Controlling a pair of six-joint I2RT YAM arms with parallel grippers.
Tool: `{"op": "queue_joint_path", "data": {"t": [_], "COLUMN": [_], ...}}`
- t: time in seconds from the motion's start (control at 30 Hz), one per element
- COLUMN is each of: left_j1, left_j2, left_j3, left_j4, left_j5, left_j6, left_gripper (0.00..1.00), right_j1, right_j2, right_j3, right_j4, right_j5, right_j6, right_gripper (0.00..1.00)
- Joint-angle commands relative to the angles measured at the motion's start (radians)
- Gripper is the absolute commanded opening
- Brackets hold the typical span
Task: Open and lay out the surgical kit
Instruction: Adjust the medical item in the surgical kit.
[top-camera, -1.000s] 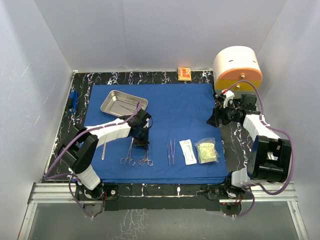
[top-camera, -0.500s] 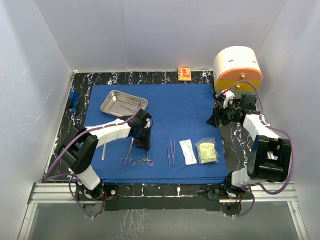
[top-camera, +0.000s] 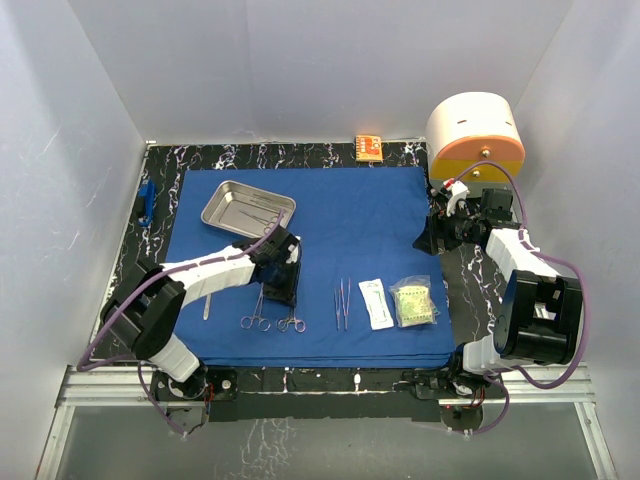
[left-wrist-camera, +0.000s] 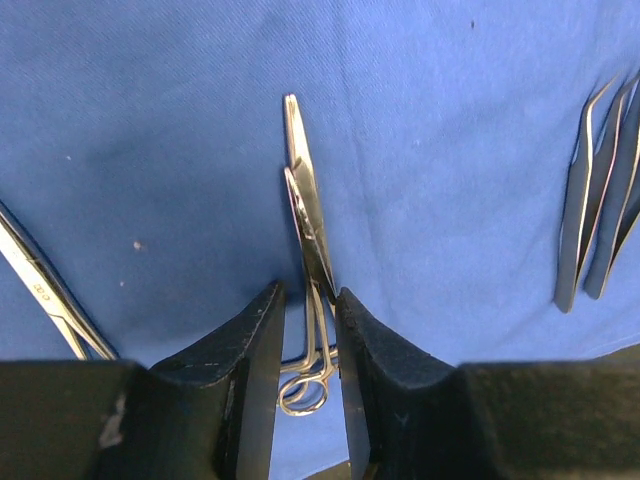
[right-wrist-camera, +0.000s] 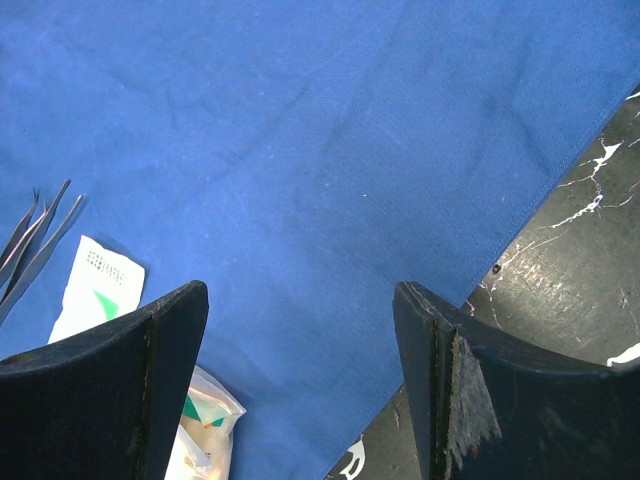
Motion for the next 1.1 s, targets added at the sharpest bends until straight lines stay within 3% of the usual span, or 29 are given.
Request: {"op": "queue_joint_path", "data": {"t": [0.0, 0.5, 1.07], "left_j1": [-0.020, -0.051, -0.054], "left_j2": [-0.061, -0.018, 0.006], "left_j3": [-0.021, 0.011, 0.030], "left_j4": [-0.062, -0.031, -0.025], "left_j5": [0.014, 0.037, 0.008], "left_j6": [0.041, 0.043, 0.064], "left_gripper": [0.27, 0.27, 0.20], "right_j1": [-0.004, -0.004, -0.004], "right_j2": [-0.007, -0.003, 0.010], "right_j3": [0.010, 0.012, 0.021], "right_j4": [0.026, 0.025, 0.007], "right_j5": [-0.012, -0.009, -0.018], "right_j6": [-0.010, -0.012, -0.018], "right_gripper": [0.73, 0.73, 0.73]}}
